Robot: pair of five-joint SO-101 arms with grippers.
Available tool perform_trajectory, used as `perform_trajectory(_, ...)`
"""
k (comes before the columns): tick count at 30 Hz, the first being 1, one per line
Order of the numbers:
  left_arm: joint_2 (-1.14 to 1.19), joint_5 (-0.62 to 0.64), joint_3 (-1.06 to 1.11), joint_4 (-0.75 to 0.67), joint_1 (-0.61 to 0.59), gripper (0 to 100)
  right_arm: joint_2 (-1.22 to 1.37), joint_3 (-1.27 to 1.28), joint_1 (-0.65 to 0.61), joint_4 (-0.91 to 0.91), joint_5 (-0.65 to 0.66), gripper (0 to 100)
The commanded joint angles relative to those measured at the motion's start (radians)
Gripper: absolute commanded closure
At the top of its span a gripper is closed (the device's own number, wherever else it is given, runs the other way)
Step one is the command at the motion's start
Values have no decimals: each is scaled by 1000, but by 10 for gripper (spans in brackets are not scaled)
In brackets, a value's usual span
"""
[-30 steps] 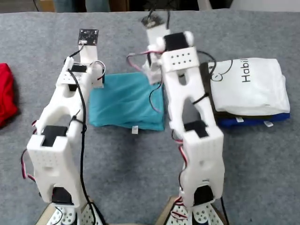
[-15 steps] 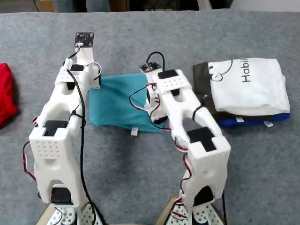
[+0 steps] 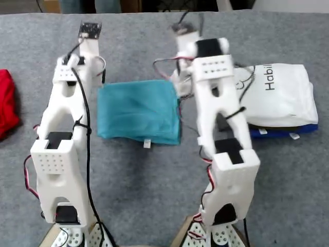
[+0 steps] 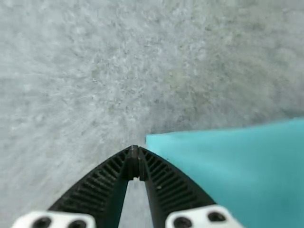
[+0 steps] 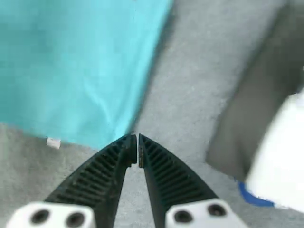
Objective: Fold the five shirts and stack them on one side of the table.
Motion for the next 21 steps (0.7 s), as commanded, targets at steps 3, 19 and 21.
perform_trajectory(3, -18, -61, -424, 376, -45, 972, -213, 85, -11, 17, -11, 977)
perform_trajectory(19, -15, -164, -667, 609, -360, 971, -486, 760, -265, -216, -661, 695)
perform_trajectory(21, -17, -164, -627, 609, -381, 971, -433, 734, -282, -282, -750, 655)
